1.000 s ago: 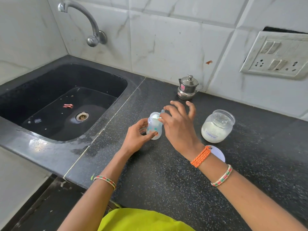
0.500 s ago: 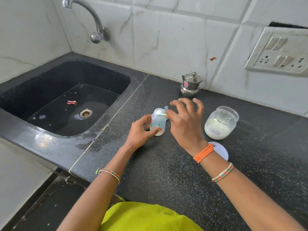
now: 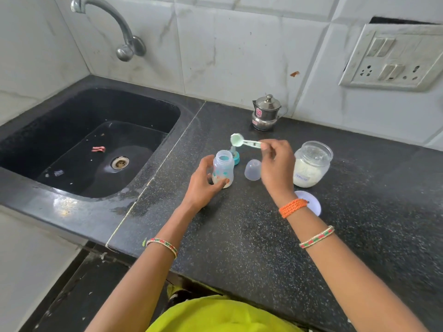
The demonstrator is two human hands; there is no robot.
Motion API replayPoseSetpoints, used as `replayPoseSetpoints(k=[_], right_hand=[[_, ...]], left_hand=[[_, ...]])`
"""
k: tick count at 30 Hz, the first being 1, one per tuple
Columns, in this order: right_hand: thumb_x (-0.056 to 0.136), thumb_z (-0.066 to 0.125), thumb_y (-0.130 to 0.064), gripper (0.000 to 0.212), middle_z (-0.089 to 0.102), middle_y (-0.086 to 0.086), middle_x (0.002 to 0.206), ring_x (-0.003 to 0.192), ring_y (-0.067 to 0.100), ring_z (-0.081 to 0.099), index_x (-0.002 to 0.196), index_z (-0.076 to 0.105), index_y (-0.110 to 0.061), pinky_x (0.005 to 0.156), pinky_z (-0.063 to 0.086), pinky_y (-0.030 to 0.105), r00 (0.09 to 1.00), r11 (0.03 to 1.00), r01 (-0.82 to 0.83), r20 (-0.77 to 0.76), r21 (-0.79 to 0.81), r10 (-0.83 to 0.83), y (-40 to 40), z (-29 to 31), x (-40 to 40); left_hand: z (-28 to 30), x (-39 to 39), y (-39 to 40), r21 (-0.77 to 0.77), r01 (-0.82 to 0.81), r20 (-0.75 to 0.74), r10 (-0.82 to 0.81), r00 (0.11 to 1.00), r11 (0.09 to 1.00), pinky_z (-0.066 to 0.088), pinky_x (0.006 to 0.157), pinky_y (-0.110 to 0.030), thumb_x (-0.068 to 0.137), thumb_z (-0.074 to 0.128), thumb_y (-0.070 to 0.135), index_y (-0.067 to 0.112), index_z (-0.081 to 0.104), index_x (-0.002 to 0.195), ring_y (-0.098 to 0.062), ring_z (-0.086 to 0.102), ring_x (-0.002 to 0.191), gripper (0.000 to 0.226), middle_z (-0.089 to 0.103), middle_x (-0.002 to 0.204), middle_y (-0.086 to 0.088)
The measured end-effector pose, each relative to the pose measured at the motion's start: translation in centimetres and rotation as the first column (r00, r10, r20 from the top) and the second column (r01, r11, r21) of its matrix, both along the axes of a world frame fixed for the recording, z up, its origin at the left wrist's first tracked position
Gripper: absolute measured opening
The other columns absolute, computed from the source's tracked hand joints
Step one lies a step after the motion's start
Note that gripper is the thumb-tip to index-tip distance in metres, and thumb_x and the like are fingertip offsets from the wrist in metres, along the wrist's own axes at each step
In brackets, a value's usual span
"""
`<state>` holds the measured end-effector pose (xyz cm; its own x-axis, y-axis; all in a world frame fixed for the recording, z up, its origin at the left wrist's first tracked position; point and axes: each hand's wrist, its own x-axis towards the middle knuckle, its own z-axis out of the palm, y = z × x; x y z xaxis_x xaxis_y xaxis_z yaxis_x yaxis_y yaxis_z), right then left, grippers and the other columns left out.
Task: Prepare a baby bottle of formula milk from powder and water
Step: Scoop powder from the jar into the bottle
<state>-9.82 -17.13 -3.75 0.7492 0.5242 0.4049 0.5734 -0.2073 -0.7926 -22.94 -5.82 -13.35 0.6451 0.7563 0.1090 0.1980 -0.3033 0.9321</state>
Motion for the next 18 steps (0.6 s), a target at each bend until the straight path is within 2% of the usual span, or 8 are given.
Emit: replayPoseSetpoints(k=[3, 4, 6, 8, 11, 13, 15, 18], right_hand=[[0.096, 0.049, -0.008, 0.021, 0.053, -0.006, 0.073, 0.065, 0.005, 0.045, 0.103, 0.069, -0.005, 0.060, 0.040, 0.022, 0.955, 0.997, 0.040, -0.295, 0.065, -0.019, -0.8, 0.0, 2.0], [0.095, 0.050, -0.008, 0.019, 0.055, -0.008, 0.074, 0.065, 0.002, 0.046, 0.103, 0.068, -0.008, 0.060, 0.040, 0.016, 0.935, 0.992, 0.066, -0.354, 0.106, -0.024, -1.4, 0.1, 2.7], [0.092, 0.057, -0.007, 0.013, 0.058, -0.008, 0.079, 0.069, 0.000, 0.052, 0.101, 0.065, -0.011, 0.062, 0.042, 0.007, 0.897, 0.968, 0.151, -0.440, 0.201, -0.048, -2.6, 0.6, 4.2], [0.088, 0.062, -0.006, 0.013, 0.060, -0.005, 0.078, 0.070, 0.002, 0.057, 0.100, 0.060, -0.009, 0.066, 0.045, 0.009, 0.875, 0.929, 0.263, -0.470, 0.261, -0.115, -4.1, 1.3, 6.3], [0.085, 0.067, -0.008, 0.013, 0.062, 0.005, 0.078, 0.072, 0.013, 0.059, 0.093, 0.056, -0.008, 0.069, 0.049, 0.021, 0.866, 0.878, 0.397, -0.427, 0.268, -0.261, -6.9, 2.6, 10.3], [0.084, 0.068, -0.010, 0.011, 0.063, 0.009, 0.080, 0.073, 0.016, 0.059, 0.088, 0.057, -0.010, 0.072, 0.051, 0.030, 0.873, 0.876, 0.430, -0.349, 0.219, -0.341, -8.2, 3.2, 12.4], [0.082, 0.070, -0.012, 0.010, 0.065, 0.005, 0.077, 0.070, 0.016, 0.061, 0.083, 0.060, -0.013, 0.073, 0.054, 0.035, 0.892, 0.898, 0.419, -0.242, 0.130, -0.381, -9.1, 3.4, 13.8], [0.077, 0.074, -0.014, 0.012, 0.066, -0.003, 0.072, 0.070, 0.014, 0.065, 0.075, 0.062, -0.017, 0.076, 0.055, 0.041, 0.939, 0.945, 0.322, -0.107, -0.051, -0.326, -8.9, 2.9, 14.4]], left_hand=[[0.1, -0.4, -1.6, 0.029, -0.087, -0.056, 0.089, 0.994, 0.996, 0.022, 0.111, -0.030, 0.074, 0.075, 0.042, 0.026, 0.017, 0.146, -0.007, 0.022, 0.137, 0.094, 0.023, 0.153, 0.004], [0.2, -0.6, -2.6, 0.085, -0.154, -0.053, 0.159, 0.986, 0.984, 0.017, 0.113, -0.034, 0.075, 0.069, 0.048, 0.025, 0.015, 0.146, -0.009, 0.018, 0.138, 0.092, 0.020, 0.153, 0.002], [0.9, -0.5, -4.6, 0.188, -0.271, 0.038, 0.269, 0.962, 0.944, 0.017, 0.114, -0.039, 0.079, 0.056, 0.049, 0.021, 0.022, 0.143, -0.014, 0.022, 0.138, 0.077, 0.027, 0.147, -0.001], [1.9, 0.6, -6.4, 0.240, -0.319, 0.182, 0.281, 0.942, 0.917, 0.026, 0.109, -0.036, 0.081, 0.051, 0.039, 0.020, 0.033, 0.134, -0.012, 0.032, 0.128, 0.059, 0.038, 0.135, 0.000], [4.0, 4.6, -7.8, 0.310, -0.223, 0.293, 0.131, 0.947, 0.924, 0.031, 0.097, -0.018, 0.082, 0.049, 0.029, 0.020, 0.045, 0.119, -0.001, 0.040, 0.111, 0.038, 0.045, 0.116, 0.007], [5.1, 7.4, -8.2, 0.309, -0.135, 0.283, 0.044, 0.958, 0.941, 0.032, 0.094, -0.017, 0.082, 0.050, 0.026, 0.023, 0.048, 0.113, -0.003, 0.044, 0.107, 0.031, 0.049, 0.111, 0.007], [5.5, 9.9, -8.3, 0.241, -0.084, 0.265, 0.018, 0.964, 0.967, 0.034, 0.091, -0.016, 0.080, 0.050, 0.023, 0.027, 0.049, 0.109, -0.005, 0.046, 0.106, 0.030, 0.052, 0.110, 0.006], [5.5, 12.5, -8.0, 0.187, -0.044, 0.217, 0.002, 0.976, 0.981, 0.038, 0.088, -0.021, 0.079, 0.051, 0.017, 0.027, 0.050, 0.106, -0.008, 0.047, 0.102, 0.029, 0.054, 0.108, 0.011]])
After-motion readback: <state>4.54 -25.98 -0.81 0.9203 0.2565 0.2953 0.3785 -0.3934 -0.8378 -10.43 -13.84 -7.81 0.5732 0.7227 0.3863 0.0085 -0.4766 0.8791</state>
